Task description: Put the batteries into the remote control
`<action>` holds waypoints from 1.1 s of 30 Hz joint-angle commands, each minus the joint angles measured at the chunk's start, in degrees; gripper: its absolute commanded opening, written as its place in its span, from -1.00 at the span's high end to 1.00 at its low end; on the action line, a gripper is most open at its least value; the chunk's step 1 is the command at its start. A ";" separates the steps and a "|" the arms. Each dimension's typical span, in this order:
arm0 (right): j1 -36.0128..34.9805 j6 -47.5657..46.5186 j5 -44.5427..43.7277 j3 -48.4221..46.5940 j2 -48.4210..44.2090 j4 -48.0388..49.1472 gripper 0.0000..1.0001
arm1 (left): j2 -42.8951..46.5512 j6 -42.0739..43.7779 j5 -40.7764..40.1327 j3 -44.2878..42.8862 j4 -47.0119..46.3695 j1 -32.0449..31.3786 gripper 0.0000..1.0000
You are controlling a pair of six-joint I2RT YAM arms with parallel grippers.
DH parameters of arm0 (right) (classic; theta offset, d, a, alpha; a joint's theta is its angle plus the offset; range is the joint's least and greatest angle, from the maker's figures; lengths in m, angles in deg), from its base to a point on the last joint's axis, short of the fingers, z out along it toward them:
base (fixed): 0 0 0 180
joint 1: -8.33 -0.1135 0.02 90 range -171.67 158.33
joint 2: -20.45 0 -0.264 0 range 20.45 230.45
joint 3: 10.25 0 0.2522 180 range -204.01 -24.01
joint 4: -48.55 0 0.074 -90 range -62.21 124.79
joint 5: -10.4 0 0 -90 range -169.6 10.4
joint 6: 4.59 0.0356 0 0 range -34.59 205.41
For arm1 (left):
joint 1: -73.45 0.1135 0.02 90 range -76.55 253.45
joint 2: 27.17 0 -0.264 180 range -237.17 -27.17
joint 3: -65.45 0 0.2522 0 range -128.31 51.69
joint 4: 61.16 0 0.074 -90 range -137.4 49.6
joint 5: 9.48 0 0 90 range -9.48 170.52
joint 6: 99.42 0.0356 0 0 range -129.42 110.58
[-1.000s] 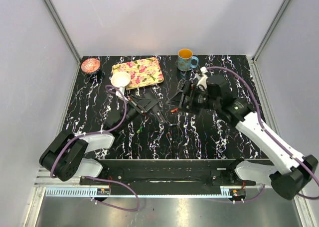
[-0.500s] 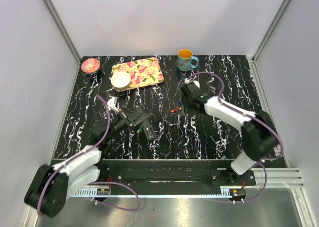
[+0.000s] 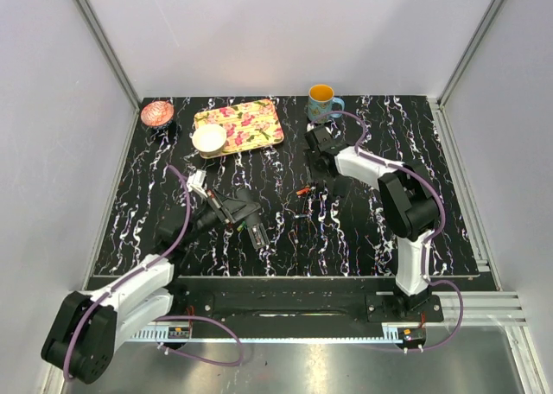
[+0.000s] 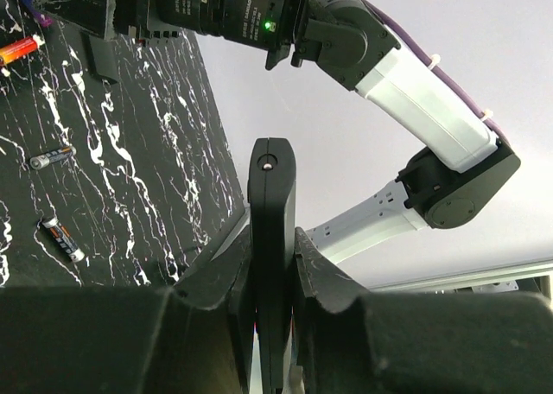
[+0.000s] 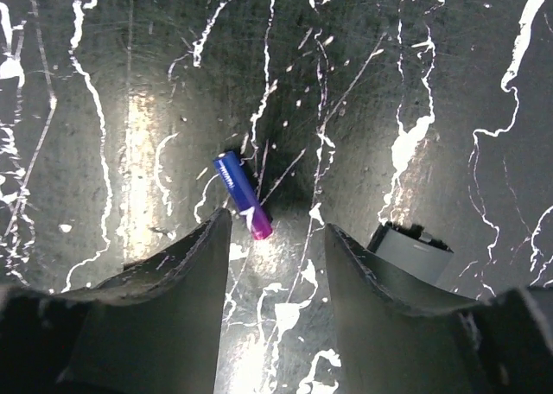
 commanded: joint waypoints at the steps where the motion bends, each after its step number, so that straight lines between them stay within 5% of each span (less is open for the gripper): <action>1: 1.76 -2.57 3.37 -1.93 1.10 2.95 -0.08 | -0.91 -1.00 2.90 0.68 -6.02 0.79 1.00; 15: 2.11 -4.25 5.40 -3.42 4.44 3.13 0.16 | -3.46 -1.18 3.78 0.51 -8.13 1.49 1.00; 24: 2.03 -4.16 1.27 -5.09 3.56 1.55 -0.48 | -4.08 -1.09 3.96 0.94 -8.66 1.49 1.00; 33: 1.33 -0.03 4.87 -3.26 -3.20 2.33 -0.45 | -4.43 -1.18 4.31 1.21 -9.45 1.49 1.00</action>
